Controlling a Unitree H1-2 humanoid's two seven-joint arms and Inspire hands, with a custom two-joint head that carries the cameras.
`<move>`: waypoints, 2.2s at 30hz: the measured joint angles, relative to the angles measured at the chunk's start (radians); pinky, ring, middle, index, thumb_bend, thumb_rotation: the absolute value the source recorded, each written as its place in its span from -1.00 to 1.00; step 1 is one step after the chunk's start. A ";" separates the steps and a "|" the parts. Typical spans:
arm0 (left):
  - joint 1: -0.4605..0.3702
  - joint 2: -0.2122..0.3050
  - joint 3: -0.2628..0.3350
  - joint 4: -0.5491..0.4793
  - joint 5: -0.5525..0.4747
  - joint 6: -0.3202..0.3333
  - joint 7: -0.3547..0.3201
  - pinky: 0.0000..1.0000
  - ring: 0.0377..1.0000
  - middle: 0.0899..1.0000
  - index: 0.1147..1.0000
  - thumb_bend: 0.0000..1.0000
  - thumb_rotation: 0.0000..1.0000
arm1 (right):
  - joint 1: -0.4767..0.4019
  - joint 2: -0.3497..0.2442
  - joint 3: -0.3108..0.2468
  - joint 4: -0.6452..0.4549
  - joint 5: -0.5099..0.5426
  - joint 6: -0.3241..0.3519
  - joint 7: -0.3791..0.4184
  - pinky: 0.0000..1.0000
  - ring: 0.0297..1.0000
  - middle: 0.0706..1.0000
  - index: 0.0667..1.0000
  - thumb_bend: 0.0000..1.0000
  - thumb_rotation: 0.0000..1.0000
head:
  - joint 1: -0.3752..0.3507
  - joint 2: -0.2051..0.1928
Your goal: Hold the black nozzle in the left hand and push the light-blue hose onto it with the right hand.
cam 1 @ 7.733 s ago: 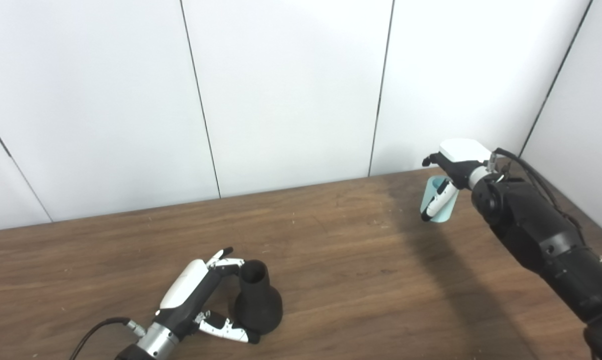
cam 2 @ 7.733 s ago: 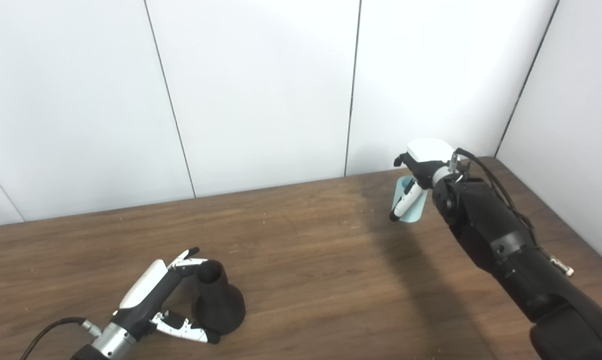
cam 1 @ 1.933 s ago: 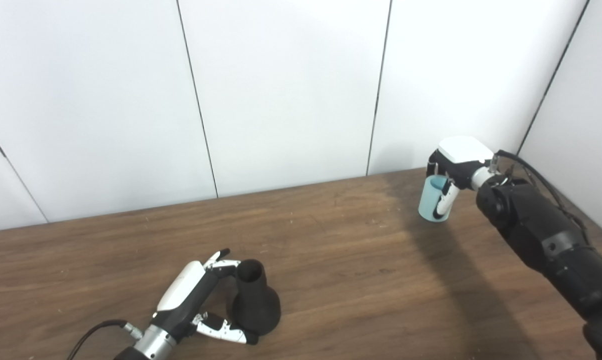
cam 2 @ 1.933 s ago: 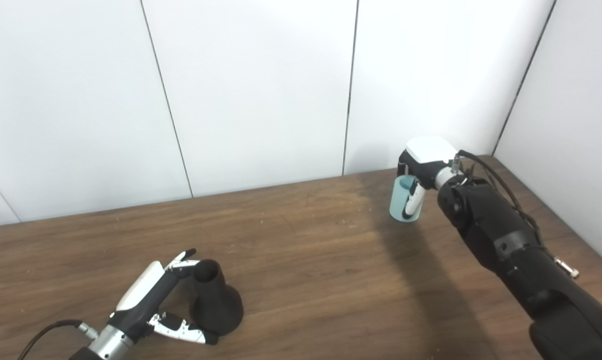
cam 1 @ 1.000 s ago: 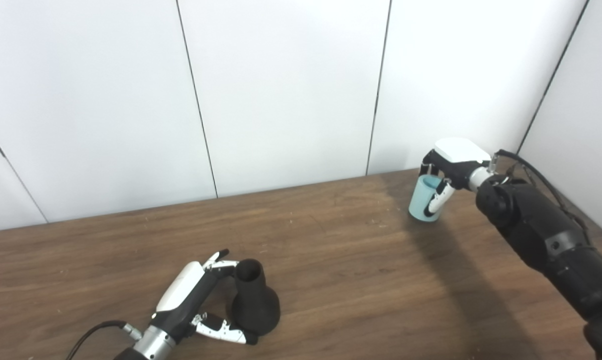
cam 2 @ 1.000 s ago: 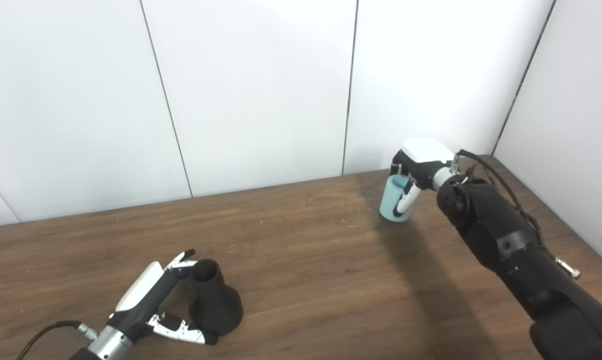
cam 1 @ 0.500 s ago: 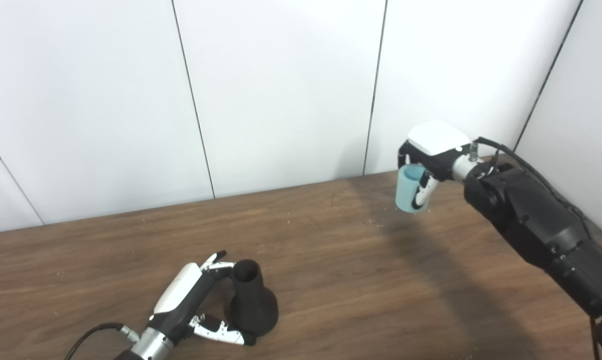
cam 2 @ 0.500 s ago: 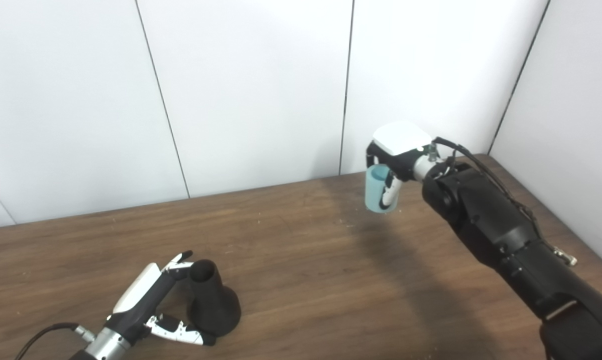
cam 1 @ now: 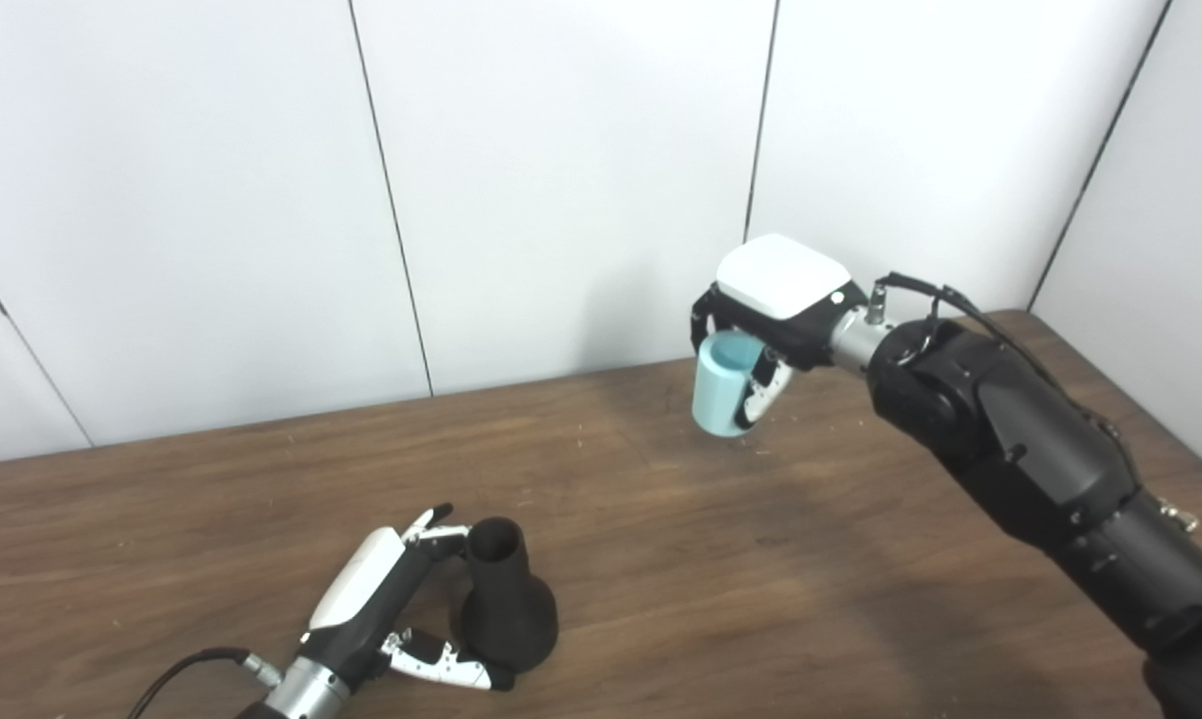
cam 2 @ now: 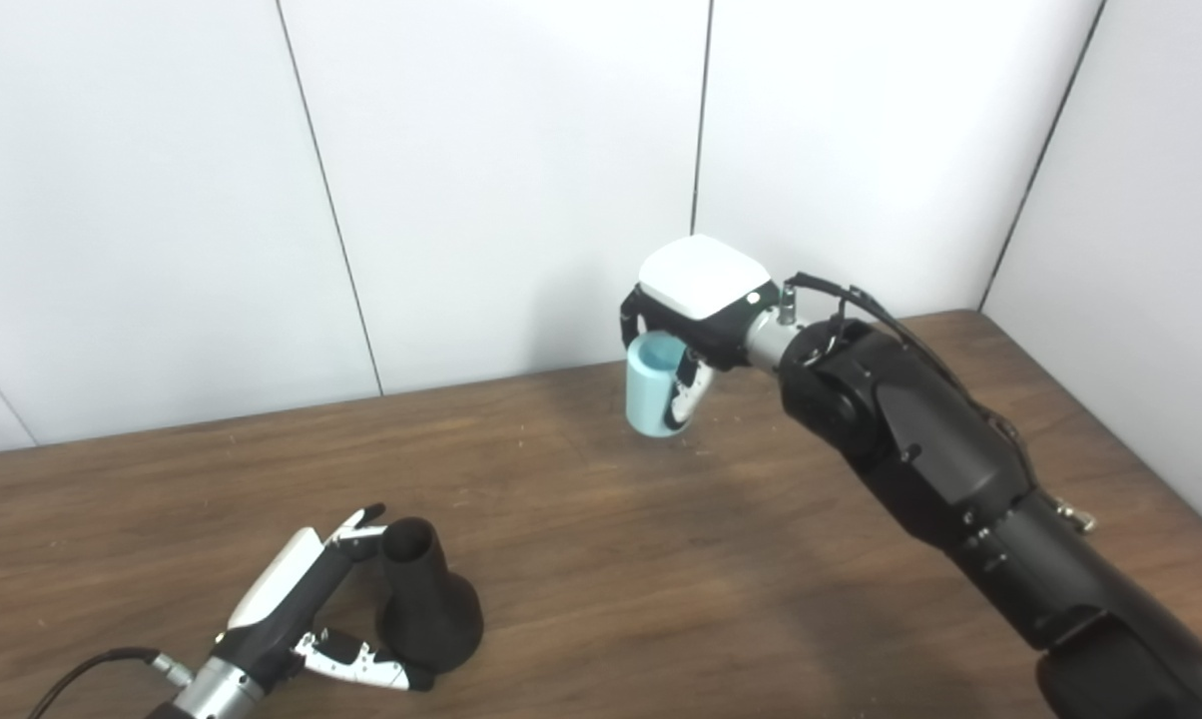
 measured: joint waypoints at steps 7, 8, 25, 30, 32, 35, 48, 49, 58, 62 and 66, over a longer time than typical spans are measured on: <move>0.012 -0.006 -0.004 -0.020 0.000 0.019 0.000 0.99 0.51 -0.10 -0.17 0.05 -1.00 | 0.000 0.019 -0.029 -0.109 0.037 -0.012 0.051 -0.70 -0.54 -0.26 -0.05 0.05 -1.00 | 0.046 0.014; 0.015 -0.008 -0.004 -0.026 0.000 0.026 0.000 0.99 0.51 -0.10 -0.17 0.05 -1.00 | 0.000 0.025 -0.034 -0.123 0.046 -0.012 0.058 -0.72 -0.57 -0.29 -0.06 0.05 -1.00 | 0.057 0.020; 0.050 -0.045 -0.038 -0.106 0.005 0.124 -0.005 0.93 0.46 -0.10 -0.17 0.05 -1.00 | -0.046 0.062 -0.077 -0.246 0.138 -0.008 0.210 -0.70 -0.58 -0.28 -0.07 0.05 -1.00 | 0.159 0.107; 0.058 -0.059 -0.048 -0.128 0.021 0.155 -0.001 0.92 0.46 -0.10 -0.17 0.05 -1.00 | -0.076 0.066 -0.078 -0.274 0.161 0.000 0.266 -0.64 -0.51 -0.27 -0.04 0.05 -1.00 | 0.186 0.124; 0.058 -0.063 -0.050 -0.130 0.024 0.160 0.000 0.92 0.46 -0.10 -0.17 0.05 -1.00 | -0.088 0.070 -0.079 -0.284 0.178 0.003 0.283 -0.63 -0.50 -0.28 -0.05 0.05 -1.00 | 0.195 0.132; 0.059 -0.068 -0.055 -0.134 0.027 0.168 0.000 0.92 0.48 -0.10 -0.17 0.05 -1.00 | -0.097 0.073 -0.083 -0.292 0.197 0.010 0.300 -0.63 -0.53 -0.31 -0.06 0.05 -1.00 | 0.199 0.138; 0.066 -0.086 -0.071 -0.159 0.037 0.204 0.000 0.95 0.47 -0.10 -0.17 0.05 -1.00 | -0.135 0.104 -0.072 -0.361 0.258 0.031 0.379 -0.66 -0.57 -0.18 -0.10 0.06 -1.00 | 0.235 0.158; 0.065 -0.087 -0.072 -0.159 0.038 0.205 0.000 0.95 0.47 -0.10 -0.17 0.05 -1.00 | -0.137 0.106 -0.070 -0.364 0.261 0.032 0.384 -0.67 -0.59 -0.16 -0.10 0.06 -1.00 | 0.238 0.160; 0.065 -0.092 -0.077 -0.160 0.042 0.207 0.000 0.95 0.47 -0.10 -0.17 0.05 -1.00 | -0.153 0.120 -0.054 -0.390 0.299 0.036 0.410 -0.70 -0.61 -0.14 -0.11 0.06 -1.00 | 0.244 0.163; 0.064 -0.093 -0.079 -0.160 0.042 0.207 0.000 0.95 0.47 -0.10 -0.17 0.05 -1.00 | -0.153 0.130 -0.042 -0.405 0.301 0.037 0.427 -0.72 -0.62 -0.14 -0.11 0.06 -1.00 | 0.242 0.164; 0.063 -0.094 -0.080 -0.160 0.043 0.207 0.000 0.95 0.47 -0.10 -0.17 0.05 -1.00 | -0.153 0.137 -0.040 -0.424 0.307 0.038 0.438 -0.75 -0.65 -0.14 -0.11 0.06 -1.00 | 0.242 0.167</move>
